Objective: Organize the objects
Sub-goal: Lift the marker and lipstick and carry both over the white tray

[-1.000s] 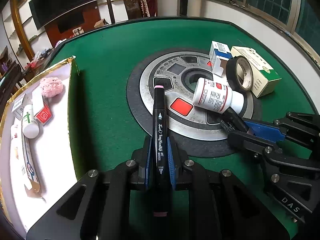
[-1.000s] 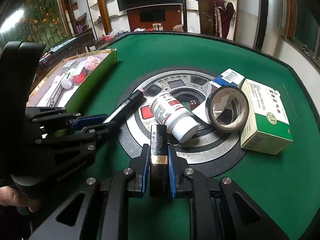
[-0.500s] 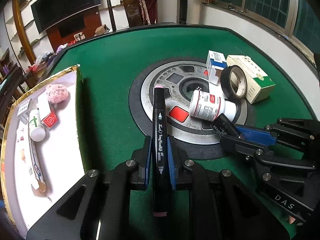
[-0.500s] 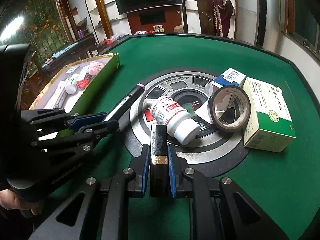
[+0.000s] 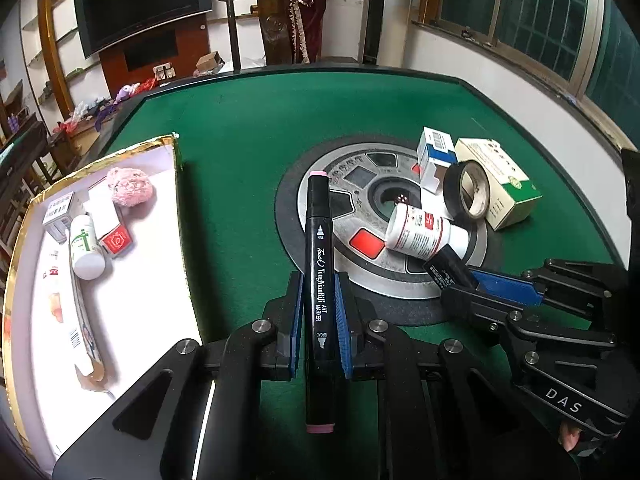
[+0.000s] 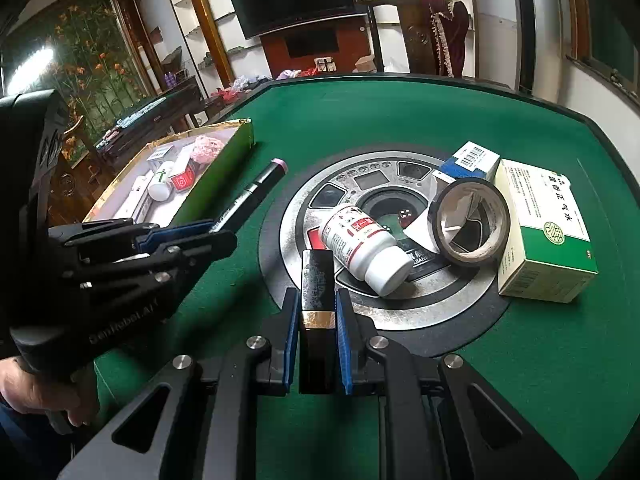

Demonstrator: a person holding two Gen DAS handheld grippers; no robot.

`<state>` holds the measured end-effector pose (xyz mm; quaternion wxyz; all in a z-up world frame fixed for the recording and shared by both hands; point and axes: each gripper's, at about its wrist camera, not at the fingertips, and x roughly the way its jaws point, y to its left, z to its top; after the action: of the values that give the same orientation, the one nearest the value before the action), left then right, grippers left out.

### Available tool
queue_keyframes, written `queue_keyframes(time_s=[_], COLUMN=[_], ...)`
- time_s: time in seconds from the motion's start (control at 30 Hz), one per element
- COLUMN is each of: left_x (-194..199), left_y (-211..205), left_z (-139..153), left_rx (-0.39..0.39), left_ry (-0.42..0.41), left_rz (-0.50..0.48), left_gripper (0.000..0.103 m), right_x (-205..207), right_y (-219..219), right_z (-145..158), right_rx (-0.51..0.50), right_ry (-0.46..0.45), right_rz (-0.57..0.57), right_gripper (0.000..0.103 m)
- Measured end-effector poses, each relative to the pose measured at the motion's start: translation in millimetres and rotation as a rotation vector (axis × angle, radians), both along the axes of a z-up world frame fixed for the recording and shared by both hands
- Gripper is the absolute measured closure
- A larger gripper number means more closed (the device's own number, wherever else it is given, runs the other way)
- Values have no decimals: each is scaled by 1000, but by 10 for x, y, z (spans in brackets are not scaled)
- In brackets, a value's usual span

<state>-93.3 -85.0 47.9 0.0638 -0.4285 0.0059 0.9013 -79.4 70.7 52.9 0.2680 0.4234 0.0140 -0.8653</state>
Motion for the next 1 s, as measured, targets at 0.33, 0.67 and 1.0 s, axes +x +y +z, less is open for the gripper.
queue_keyframes(time_s=[0.33,0.67,1.0], left_x=[75,136,184], left_y=[-245,-629,-916], left_z=[159,302,376], left_rx=[44,80,103], left_ry=[30,63,85], left_rz=[36,95,147], left_gripper=[89,89,88], right_x=[35,56,101], right_y=[-8,-89,-425], right_z=[49,95,172], right_rx=[-10,-43,-107], right_ry=[16,20,-7], right_rz=[2,4,45], right_gripper=[87,87,87])
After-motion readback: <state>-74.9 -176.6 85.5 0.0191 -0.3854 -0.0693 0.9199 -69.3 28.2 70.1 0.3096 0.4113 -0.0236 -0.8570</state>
